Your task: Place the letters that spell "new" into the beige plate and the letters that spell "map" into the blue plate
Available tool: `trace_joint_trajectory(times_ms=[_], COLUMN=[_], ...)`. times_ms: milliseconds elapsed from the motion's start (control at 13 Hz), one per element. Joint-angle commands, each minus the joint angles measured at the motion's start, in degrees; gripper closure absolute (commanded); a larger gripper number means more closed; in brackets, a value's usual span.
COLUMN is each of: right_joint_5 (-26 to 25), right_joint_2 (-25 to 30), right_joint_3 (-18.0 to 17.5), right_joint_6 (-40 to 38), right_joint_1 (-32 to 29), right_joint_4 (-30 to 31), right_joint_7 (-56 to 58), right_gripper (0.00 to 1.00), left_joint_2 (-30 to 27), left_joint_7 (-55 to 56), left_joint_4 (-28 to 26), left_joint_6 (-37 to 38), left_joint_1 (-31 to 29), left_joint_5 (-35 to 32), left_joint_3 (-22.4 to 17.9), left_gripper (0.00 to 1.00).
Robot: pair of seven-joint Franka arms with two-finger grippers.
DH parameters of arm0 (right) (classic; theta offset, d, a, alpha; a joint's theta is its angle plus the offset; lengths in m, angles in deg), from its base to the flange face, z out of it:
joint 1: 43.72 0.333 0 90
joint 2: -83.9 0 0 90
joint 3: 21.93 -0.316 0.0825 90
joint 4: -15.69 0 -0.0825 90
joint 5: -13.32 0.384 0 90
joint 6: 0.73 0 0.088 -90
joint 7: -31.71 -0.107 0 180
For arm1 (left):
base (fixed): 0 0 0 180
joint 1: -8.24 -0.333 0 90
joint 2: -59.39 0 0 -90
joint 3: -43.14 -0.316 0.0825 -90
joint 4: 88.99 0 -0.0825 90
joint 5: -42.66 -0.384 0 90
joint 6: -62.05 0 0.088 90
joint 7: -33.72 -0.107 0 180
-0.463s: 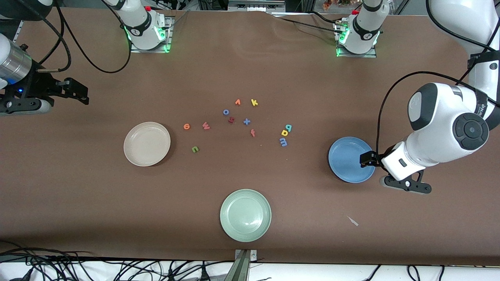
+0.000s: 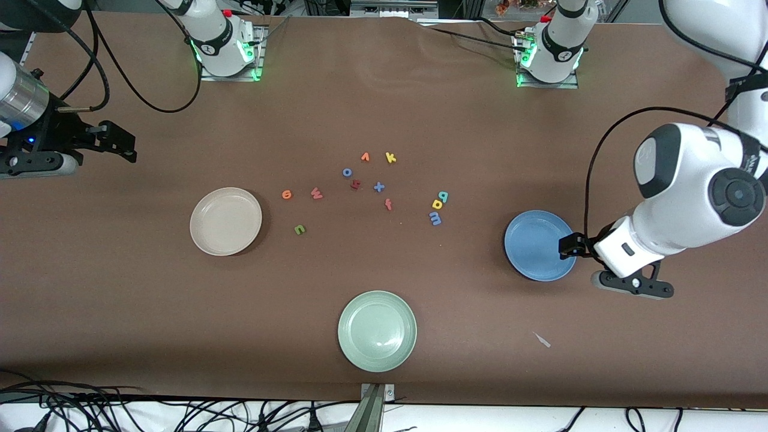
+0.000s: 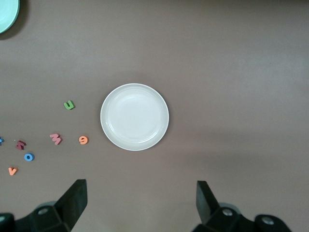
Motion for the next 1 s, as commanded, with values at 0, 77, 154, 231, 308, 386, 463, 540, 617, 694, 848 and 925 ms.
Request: trace_joint_trajectory(times_ms=[0, 77, 154, 231, 308, 386, 463, 540, 617, 694, 848, 925], right_joint_5=[-0.03, 0.06, 0.14, 0.32, 0.41, 0.32, 0.23, 0.23, 0.32, 0.32, 0.23, 0.23], right_joint_2=[-0.04, -0.04, -0.12, -0.12, -0.12, -0.12, -0.12, -0.12, -0.12, -0.12, -0.12, -0.12], right_joint_3=[-0.19, -0.19, -0.10, -0.10, -0.10, -0.19, -0.19, -0.19, -0.19, -0.19, -0.19, -0.19], right_joint_6=[0.14, 0.14, 0.31, 0.57, 0.66, 0.66, 0.66, 0.66, 0.66, 0.66, 0.66, 0.58], right_joint_1=[0.10, 0.10, 0.10, 0.01, 0.01, 0.09, 0.10, 0.10, 0.10, 0.10, 0.10, 0.10], right_joint_4=[-0.65, -0.56, -0.56, -0.65, -0.65, -0.74, -1.00, -1.00, -1.00, -1.00, -1.00, -1.00], right_joint_7=[-0.75, -0.75, -0.75, -0.84, -0.75, -0.84, -0.75, -0.75, -0.75, -0.84, -0.75, -0.75], right_gripper=[0.00, 0.00, 0.00, 0.00, 0.00, 0.00, 0.00, 0.00, 0.00, 0.00, 0.00, 0.00], left_joint_2=[-2.46, -2.64, -2.64, -2.64, -2.64, -2.64, -2.64, -2.64, -2.64, -2.64, -2.64, -2.64], left_joint_7=[0.45, 0.28, 0.36, 0.71, 0.71, 0.37, 0.19, 0.27, 0.28, 0.28, 0.28, 0.28], left_joint_4=[-0.94, -0.59, -0.59, -0.59, -0.59, -0.59, -0.76, -0.94, -1.03, -1.12, -1.12, -1.12], left_joint_6=[1.45, 1.62, 1.62, 1.62, 1.62, 1.62, 1.62, 1.62, 1.71, 1.80, 1.98, 1.98], left_joint_1=[0.22, 0.05, 0.22, 0.31, 0.22, 0.22, 0.40, 0.66, 0.57, 0.49, 0.49, 0.49], left_joint_5=[-4.43, -6.88, -7.17, -7.17, -7.00, -7.08, -7.17, -7.17, -7.17, -7.17, -7.17, -7.17], left_joint_3=[-0.05, -0.05, 0.03, 0.04, 0.12, 0.04, 0.12, 0.12, 0.21, 0.21, 0.21, 0.21], left_gripper=[0.00, 0.00, 0.00, 0.00, 0.00, 0.00, 0.00, 0.00, 0.00, 0.00, 0.00, 0.00])
